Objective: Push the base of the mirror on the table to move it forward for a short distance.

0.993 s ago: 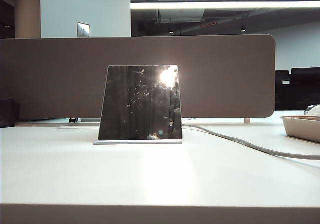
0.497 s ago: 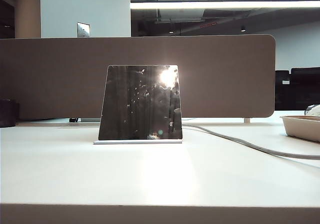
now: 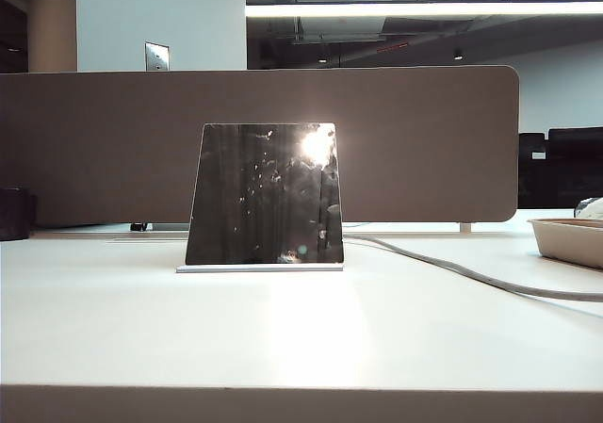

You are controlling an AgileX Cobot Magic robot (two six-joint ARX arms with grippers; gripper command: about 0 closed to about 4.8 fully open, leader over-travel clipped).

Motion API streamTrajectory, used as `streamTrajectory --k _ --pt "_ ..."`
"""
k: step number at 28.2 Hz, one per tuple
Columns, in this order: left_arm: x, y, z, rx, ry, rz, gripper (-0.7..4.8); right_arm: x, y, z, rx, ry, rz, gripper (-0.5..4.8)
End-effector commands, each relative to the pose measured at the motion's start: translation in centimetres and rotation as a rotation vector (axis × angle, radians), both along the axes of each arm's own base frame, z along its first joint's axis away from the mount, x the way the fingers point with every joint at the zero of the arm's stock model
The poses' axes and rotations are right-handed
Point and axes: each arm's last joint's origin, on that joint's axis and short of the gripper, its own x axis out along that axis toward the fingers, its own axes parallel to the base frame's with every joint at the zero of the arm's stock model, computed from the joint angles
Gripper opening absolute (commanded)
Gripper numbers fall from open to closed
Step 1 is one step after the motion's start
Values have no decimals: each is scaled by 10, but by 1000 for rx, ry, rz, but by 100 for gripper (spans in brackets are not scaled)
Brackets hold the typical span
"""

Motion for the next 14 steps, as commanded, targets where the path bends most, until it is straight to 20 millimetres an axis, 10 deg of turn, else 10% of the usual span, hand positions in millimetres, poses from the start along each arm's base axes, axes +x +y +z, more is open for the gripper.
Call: streamTrajectory --k 1,14 --pt "0 0 1 4 -12 3 -1 0 1 0 2 14 -10 0" --pt "0 0 1 4 -12 3 -1 0 1 -2 12 33 -30 0"
